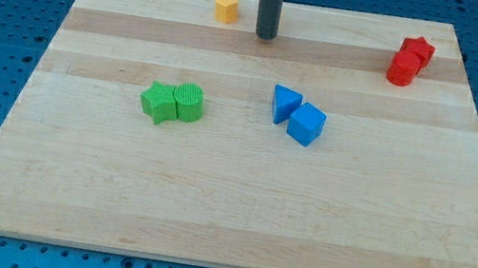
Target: Push the blue triangle to the yellow heart
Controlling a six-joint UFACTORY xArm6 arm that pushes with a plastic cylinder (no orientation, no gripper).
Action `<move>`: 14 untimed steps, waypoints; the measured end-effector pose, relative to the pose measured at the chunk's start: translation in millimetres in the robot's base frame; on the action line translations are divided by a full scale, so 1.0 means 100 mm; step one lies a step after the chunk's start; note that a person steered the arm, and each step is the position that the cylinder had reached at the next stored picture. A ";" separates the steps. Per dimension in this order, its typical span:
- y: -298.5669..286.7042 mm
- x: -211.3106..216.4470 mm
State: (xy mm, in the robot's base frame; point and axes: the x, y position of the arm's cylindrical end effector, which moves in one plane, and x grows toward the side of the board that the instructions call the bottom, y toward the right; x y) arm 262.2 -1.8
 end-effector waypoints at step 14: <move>0.01 0.73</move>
State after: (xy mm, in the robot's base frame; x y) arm 334.8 -1.2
